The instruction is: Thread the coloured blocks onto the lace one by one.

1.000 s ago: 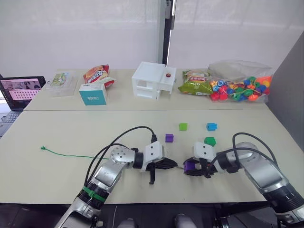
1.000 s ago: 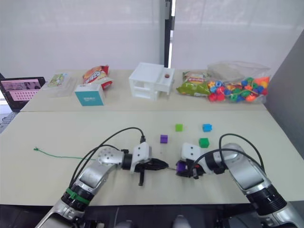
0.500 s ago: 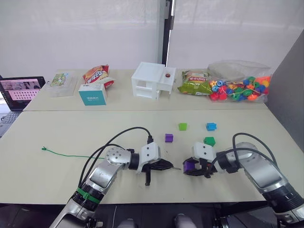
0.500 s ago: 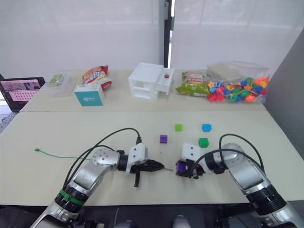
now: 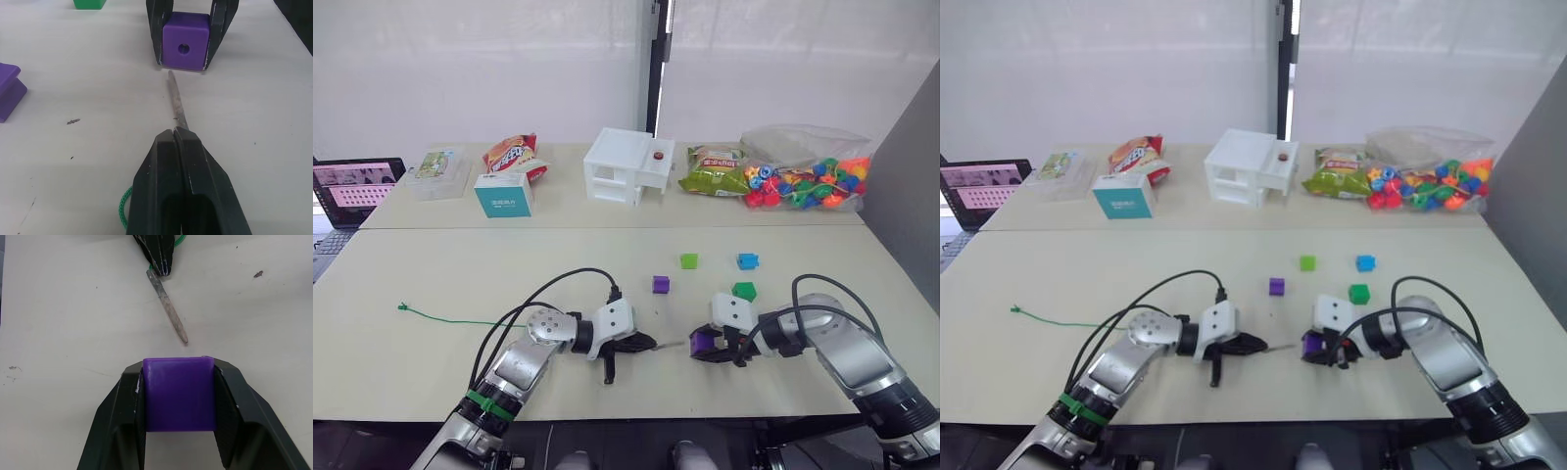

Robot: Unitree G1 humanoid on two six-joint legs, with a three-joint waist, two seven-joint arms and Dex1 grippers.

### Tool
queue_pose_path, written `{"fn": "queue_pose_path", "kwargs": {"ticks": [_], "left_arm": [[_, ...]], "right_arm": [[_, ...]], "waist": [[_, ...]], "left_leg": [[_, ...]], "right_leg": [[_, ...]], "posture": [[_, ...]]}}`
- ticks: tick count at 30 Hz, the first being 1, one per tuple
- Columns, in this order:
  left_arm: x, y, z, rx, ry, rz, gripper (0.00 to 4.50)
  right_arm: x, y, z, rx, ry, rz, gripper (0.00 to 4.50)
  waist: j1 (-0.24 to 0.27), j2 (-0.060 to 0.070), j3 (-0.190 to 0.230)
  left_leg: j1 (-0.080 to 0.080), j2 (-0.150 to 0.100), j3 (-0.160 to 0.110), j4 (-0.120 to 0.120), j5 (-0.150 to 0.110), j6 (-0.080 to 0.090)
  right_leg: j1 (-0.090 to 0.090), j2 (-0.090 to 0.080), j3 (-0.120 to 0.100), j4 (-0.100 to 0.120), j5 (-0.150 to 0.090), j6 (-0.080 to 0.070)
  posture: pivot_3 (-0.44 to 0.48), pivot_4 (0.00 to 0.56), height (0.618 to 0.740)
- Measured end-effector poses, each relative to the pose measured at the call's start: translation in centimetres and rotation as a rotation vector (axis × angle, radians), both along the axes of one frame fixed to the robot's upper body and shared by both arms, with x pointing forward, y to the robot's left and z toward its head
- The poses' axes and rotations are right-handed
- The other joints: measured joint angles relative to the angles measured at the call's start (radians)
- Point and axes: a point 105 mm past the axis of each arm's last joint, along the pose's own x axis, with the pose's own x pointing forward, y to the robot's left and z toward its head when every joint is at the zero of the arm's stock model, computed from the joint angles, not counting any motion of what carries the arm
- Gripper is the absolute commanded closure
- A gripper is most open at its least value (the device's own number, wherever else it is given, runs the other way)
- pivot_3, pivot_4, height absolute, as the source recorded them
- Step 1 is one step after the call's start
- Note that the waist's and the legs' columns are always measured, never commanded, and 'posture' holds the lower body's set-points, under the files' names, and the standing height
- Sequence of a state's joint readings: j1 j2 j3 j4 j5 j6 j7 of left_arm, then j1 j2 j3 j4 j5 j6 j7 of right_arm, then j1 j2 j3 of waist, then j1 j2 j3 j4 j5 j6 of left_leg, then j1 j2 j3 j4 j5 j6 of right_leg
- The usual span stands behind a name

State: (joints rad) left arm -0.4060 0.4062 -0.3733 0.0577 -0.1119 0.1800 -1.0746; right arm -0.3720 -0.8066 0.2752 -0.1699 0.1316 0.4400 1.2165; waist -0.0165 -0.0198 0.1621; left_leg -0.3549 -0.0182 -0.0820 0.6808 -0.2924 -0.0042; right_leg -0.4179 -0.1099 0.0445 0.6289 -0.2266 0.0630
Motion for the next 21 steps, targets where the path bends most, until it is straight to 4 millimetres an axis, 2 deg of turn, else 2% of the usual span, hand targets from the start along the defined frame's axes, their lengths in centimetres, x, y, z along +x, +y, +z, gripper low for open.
{"fn": "queue_pose_path", "kwargs": {"ticks": [4,11,16,21], "left_arm": [[-0.2,0.0,0.0,0.000,0.013,-0.020,3.36],[-0.3,0.5,0.2,-0.021,0.058,-0.016,3.31],[-0.1,0.1,1.7,-0.045,0.012,-0.025,3.31],[-0.6,-0.3,0.9,0.048,-0.013,-0.077,3.31]], "right_arm": [[0.0,0.0,0.0,0.000,-0.002,-0.001,3.31],[0.0,0.0,0.0,0.000,-0.003,-0.003,3.31],[0.0,0.0,0.0,0.001,-0.005,-0.007,3.31],[0.0,0.1,0.0,0.005,-0.006,-0.008,3.31]], "waist": [[0.000,0.000,0.000],[-0.001,0.000,0.000],[0.000,-0.001,0.000],[-0.001,-0.001,0.000]], "left_leg": [[0.000,0.000,0.000,0.000,0.000,0.000],[0.000,0.000,0.000,0.000,0.000,0.000],[0.000,0.000,0.000,0.000,0.000,0.000],[0.000,0.000,0.000,0.000,0.000,0.000]], "right_leg": [[0.000,0.000,0.000,0.000,0.000,0.000],[0.000,0.000,0.000,0.000,0.000,0.000],[0.000,0.000,0.000,0.000,0.000,0.000],[0.000,0.000,0.000,0.000,0.000,0.000]], "posture": [[0.000,0.150,0.740],[0.000,0.150,0.740],[0.000,0.150,0.740],[0.000,0.150,0.740]]}}
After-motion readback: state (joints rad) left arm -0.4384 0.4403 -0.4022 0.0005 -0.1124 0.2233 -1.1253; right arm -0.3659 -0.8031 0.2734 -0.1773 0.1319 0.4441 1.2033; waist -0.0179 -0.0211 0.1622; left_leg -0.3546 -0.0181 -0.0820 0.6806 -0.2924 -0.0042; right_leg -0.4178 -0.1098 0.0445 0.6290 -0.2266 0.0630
